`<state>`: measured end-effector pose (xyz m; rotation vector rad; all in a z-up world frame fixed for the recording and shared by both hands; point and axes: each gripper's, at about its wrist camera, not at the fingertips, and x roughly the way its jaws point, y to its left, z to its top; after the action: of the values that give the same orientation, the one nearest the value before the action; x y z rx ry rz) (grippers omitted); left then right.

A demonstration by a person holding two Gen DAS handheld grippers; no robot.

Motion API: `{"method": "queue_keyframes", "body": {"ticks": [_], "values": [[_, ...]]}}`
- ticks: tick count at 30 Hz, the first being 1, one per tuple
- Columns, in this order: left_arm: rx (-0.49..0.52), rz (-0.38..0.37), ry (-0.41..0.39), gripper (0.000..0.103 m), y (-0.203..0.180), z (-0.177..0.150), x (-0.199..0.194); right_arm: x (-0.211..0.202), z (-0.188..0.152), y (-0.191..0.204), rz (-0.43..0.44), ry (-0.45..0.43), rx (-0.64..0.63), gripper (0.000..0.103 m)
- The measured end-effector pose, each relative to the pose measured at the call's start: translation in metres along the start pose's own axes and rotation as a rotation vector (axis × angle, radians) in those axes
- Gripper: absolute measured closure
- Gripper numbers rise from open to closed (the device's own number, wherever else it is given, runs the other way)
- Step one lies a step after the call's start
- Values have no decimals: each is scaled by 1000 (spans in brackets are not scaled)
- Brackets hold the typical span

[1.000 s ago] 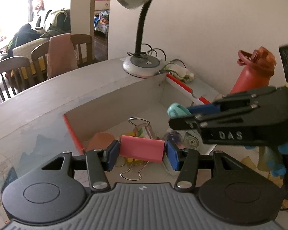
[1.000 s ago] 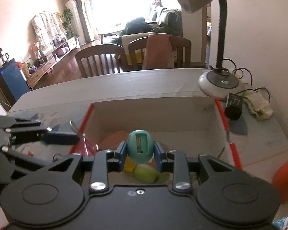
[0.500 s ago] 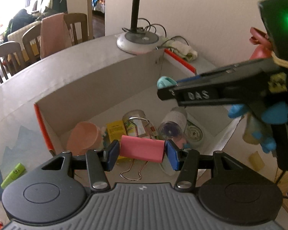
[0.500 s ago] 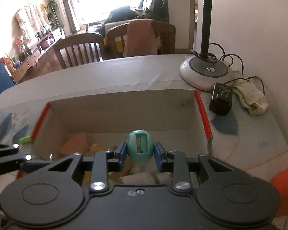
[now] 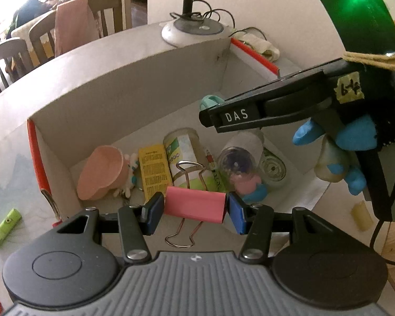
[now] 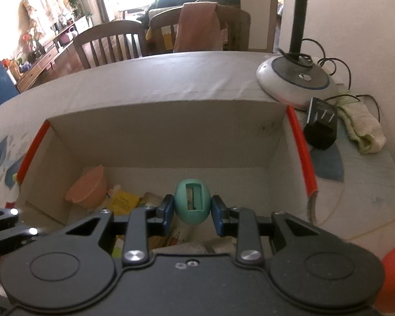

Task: Organize rigid objects
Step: 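Carry the binder clip and teal sharpener over the red box with both tools, then open both tools to drop the binder clip and sharpener into the box, then withdraw both tools back toward the green marker and orange keychain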

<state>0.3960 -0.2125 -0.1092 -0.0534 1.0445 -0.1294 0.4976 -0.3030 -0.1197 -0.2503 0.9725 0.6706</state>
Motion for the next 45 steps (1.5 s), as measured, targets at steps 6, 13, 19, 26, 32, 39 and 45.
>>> {"method": "queue_keyframes", "body": {"ticks": [6,13,19,26,32,39,45], "values": [[-50,-4,45,51,7,-1,11,3,-4,5,1,19,-25,73],[-77,9,93,51,12,-5,21,1,-5,5,1,19,-26,70],[-80,15,111,52,12,-4,24,-5,-6,7,3,13,-21,65],[-97,-3,92,45,13,-5,19,-22,-6,10,16,-18,-13,59],[-108,-29,42,39,14,-5,-1,-40,-5,16,33,-50,-7,55],[-101,-24,-46,37,14,-8,-34,-63,-7,28,59,-93,-3,51],[-119,-8,-107,37,24,-16,-64,-83,-11,42,82,-128,-3,47]]}}
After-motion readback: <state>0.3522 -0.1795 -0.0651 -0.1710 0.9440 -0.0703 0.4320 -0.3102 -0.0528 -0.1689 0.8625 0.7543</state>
